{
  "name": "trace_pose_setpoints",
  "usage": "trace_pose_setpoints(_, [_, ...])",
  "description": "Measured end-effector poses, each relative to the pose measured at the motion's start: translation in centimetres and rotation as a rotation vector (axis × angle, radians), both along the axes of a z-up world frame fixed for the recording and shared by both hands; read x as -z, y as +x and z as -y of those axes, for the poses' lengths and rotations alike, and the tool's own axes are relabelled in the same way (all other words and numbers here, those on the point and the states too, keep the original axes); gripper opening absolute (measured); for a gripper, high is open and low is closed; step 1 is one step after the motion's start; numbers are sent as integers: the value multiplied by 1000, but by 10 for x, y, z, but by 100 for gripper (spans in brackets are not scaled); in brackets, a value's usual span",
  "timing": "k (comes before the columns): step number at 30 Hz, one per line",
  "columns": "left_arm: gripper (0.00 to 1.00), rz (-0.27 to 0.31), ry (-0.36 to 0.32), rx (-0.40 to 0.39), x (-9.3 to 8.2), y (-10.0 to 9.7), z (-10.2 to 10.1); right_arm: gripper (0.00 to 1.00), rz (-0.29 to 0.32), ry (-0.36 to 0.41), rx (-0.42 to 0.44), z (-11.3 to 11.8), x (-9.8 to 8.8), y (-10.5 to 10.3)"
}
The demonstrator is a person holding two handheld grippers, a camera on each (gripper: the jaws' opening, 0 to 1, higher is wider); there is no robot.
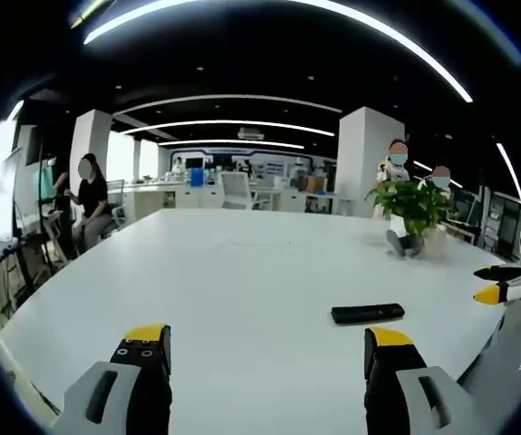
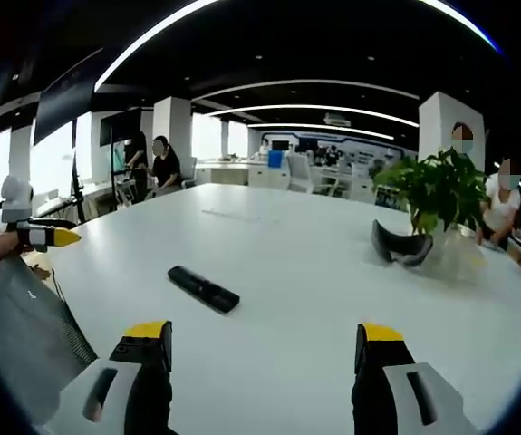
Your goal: Press the specified remote control buttons in sequence, fully releasing each button before pressing the next.
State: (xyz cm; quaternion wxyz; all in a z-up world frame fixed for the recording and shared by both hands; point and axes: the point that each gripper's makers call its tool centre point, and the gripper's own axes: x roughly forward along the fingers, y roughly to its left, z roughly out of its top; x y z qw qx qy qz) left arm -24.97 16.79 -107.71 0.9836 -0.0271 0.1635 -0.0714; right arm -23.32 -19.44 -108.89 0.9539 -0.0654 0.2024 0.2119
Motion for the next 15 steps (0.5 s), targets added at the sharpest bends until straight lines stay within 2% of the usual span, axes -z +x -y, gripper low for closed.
trace_pose_setpoints(15, [90, -2, -6, 13, 1, 0, 1, 82, 5, 3, 24, 5, 0, 1])
